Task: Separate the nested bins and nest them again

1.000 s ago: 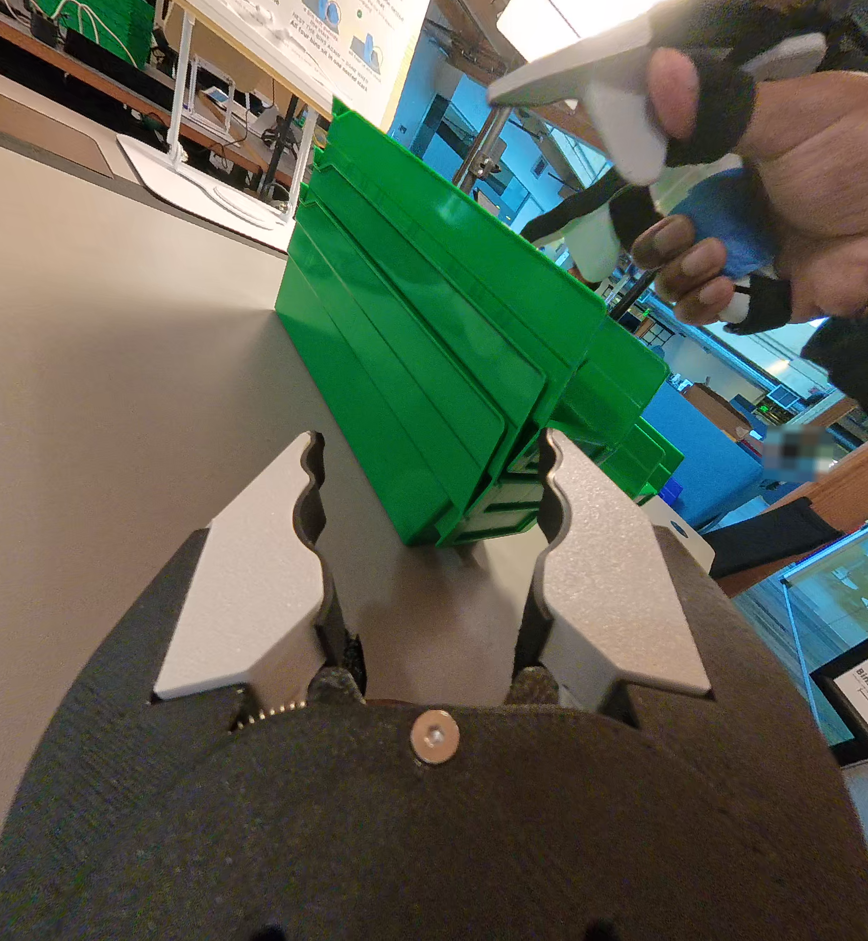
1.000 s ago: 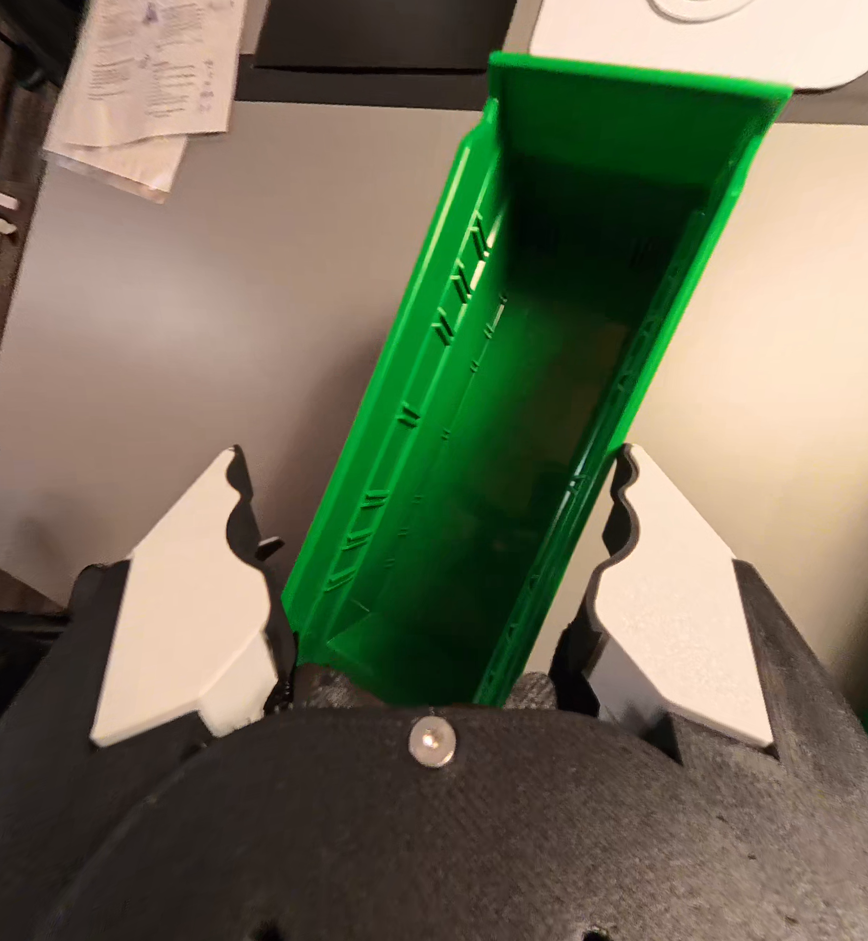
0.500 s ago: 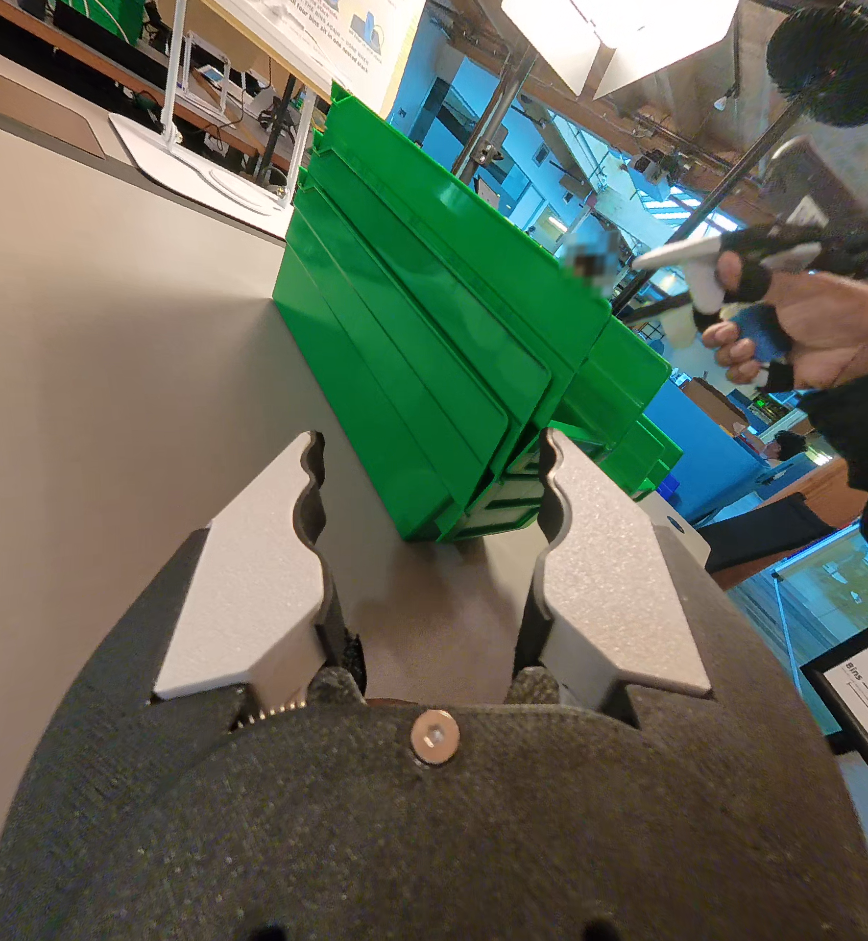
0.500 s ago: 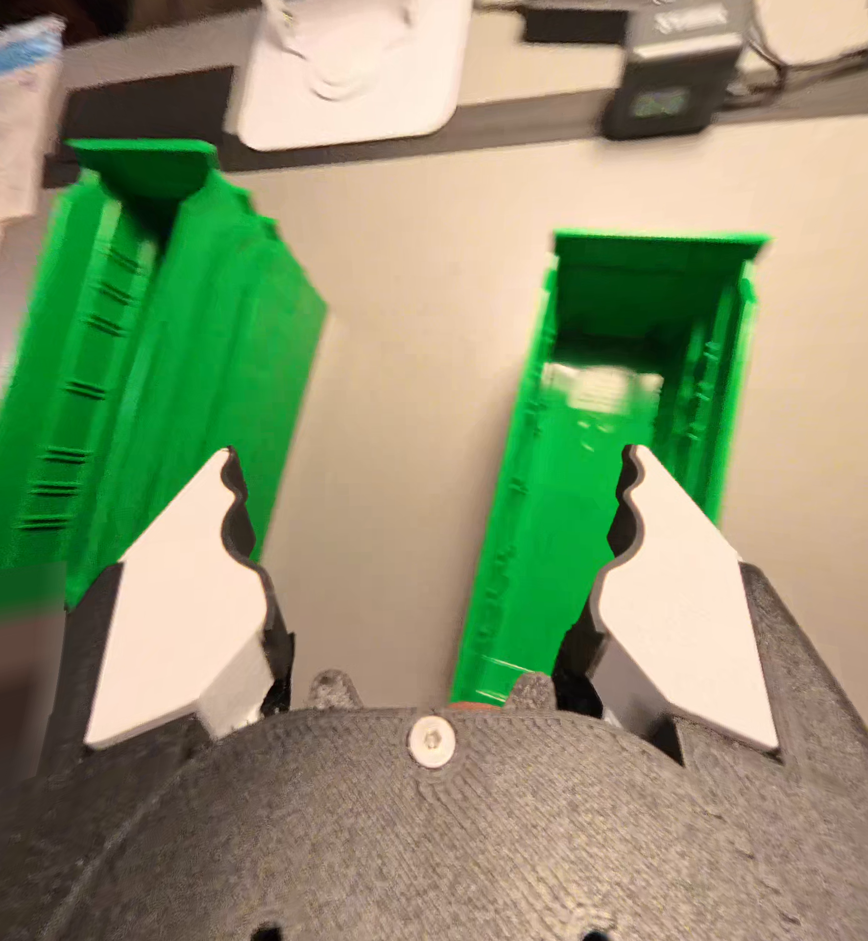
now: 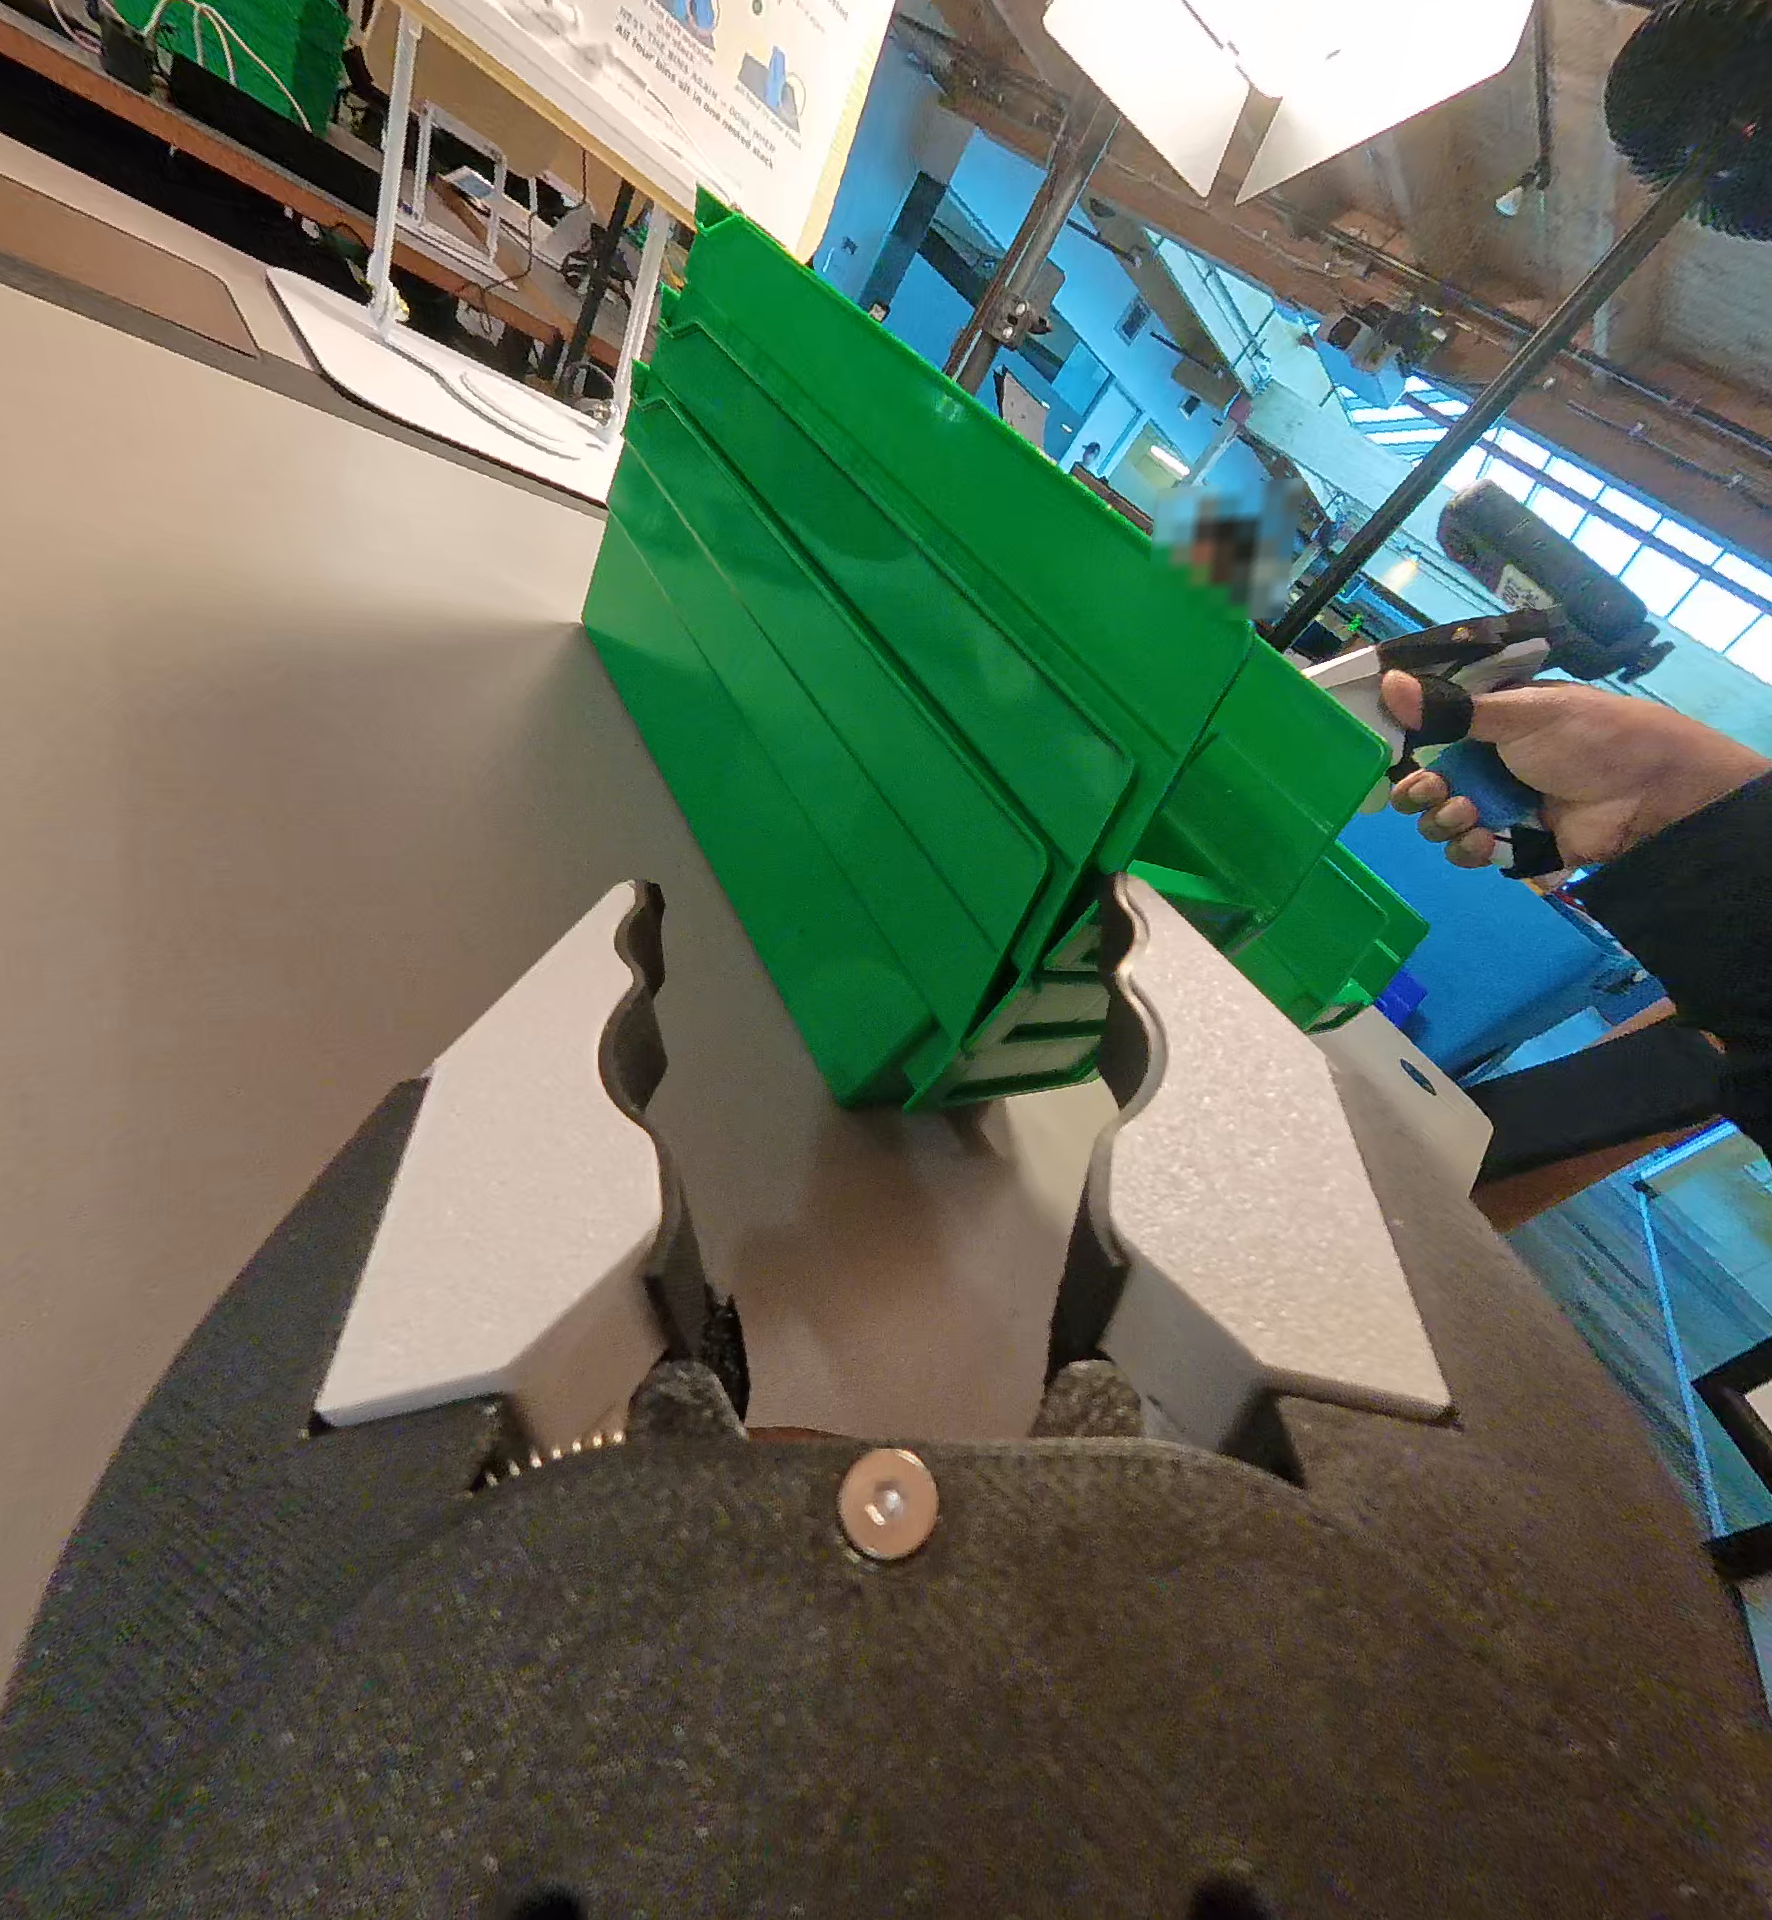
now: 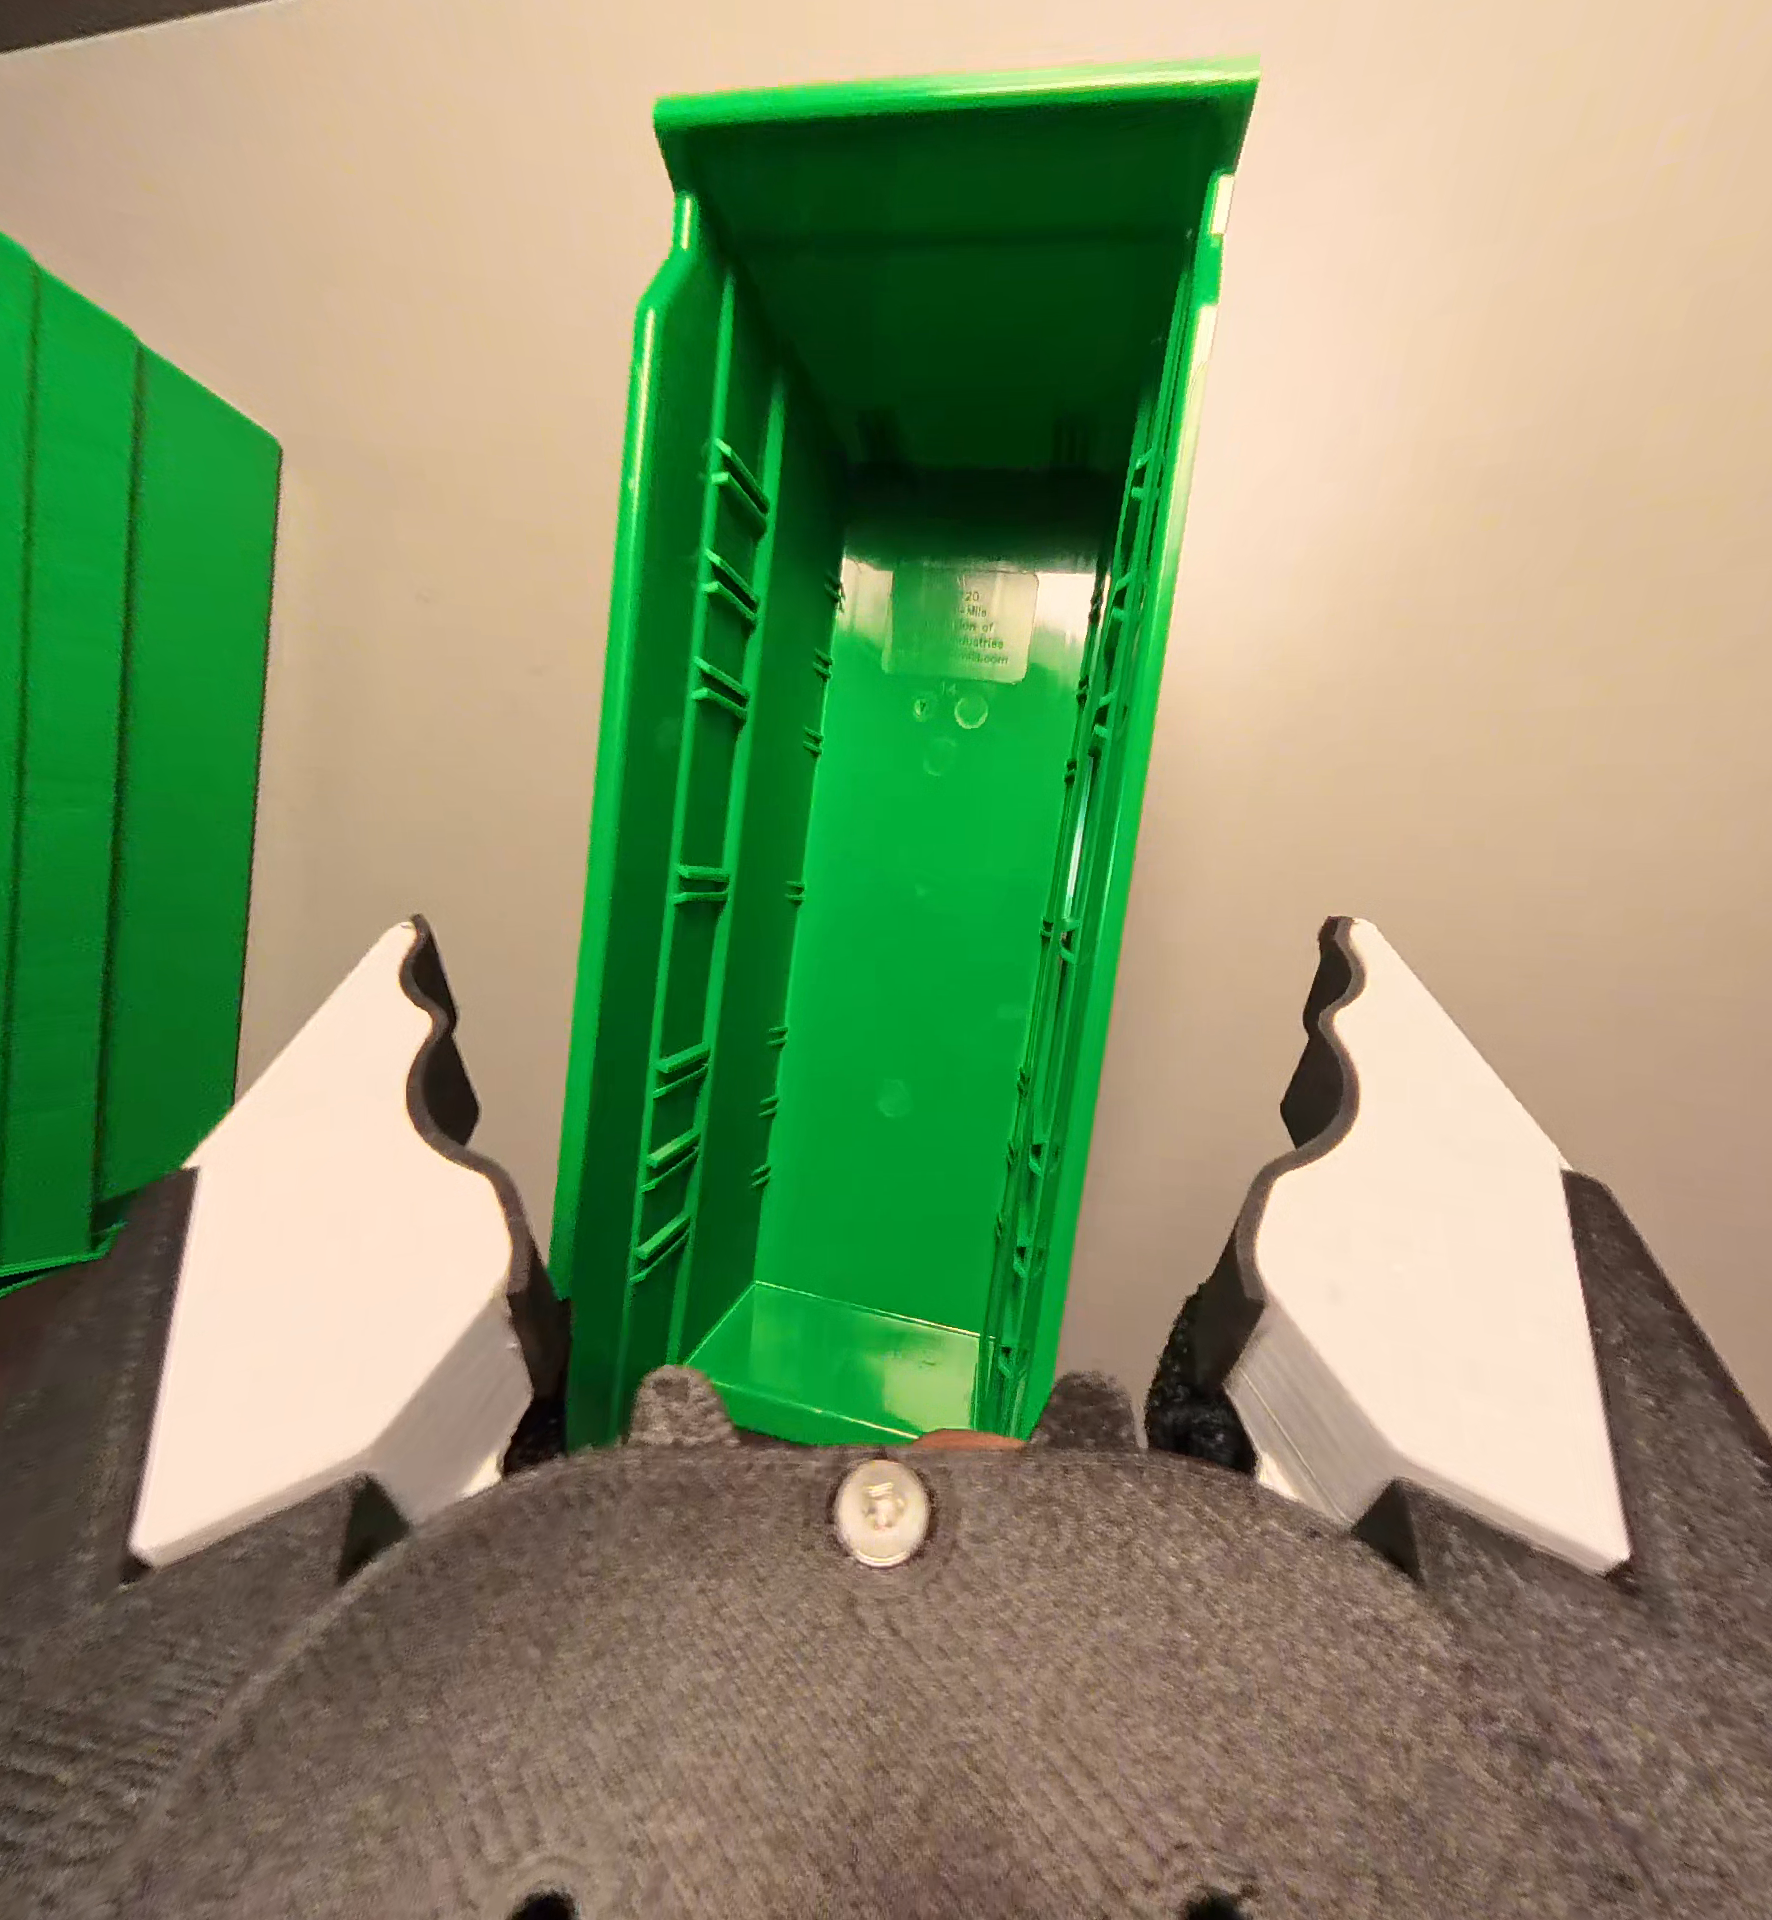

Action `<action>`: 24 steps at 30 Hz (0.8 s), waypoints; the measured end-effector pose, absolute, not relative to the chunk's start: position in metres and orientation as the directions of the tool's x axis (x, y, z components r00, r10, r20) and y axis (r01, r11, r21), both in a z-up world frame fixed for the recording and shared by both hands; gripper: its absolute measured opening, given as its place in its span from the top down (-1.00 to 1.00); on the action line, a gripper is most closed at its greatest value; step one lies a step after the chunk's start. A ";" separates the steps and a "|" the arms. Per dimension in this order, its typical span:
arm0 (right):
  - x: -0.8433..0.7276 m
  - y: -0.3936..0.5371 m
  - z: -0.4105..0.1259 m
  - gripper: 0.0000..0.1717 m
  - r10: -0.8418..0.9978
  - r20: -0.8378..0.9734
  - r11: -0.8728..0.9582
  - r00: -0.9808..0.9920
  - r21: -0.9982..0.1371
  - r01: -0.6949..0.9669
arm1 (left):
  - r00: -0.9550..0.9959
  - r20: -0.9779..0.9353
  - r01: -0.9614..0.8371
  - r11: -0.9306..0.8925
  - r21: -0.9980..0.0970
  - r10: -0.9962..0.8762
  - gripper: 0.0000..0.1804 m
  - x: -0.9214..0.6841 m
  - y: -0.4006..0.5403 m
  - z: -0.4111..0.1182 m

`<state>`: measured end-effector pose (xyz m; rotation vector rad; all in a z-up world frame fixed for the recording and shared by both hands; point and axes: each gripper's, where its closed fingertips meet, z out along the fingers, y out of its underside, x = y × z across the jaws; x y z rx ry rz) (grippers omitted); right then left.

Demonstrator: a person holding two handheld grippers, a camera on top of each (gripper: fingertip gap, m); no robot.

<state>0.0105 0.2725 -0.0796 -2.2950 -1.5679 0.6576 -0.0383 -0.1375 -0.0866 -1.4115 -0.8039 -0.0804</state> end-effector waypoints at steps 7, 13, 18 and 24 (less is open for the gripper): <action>0.006 0.270 -0.078 -0.85 0.935 -0.220 -0.350 0.277 -0.460 0.816 | 0.736 0.547 0.510 0.203 -0.836 0.400 0.08 -0.039 -0.137 -0.087; 0.008 0.259 -0.095 -0.85 0.942 -0.209 -0.330 0.264 -0.420 0.845 | 0.736 0.550 0.520 0.191 -0.833 0.395 0.08 -0.038 -0.136 -0.089; 0.014 0.260 -0.115 -0.84 0.952 -0.142 -0.305 0.271 -0.362 0.881 | 0.737 0.549 0.515 0.198 -0.834 0.394 0.09 -0.038 -0.137 -0.088; 0.016 0.253 -0.131 -0.83 0.955 -0.141 -0.293 0.261 -0.311 0.904 | 0.739 0.544 0.506 0.205 -0.838 0.397 0.09 -0.038 -0.138 -0.086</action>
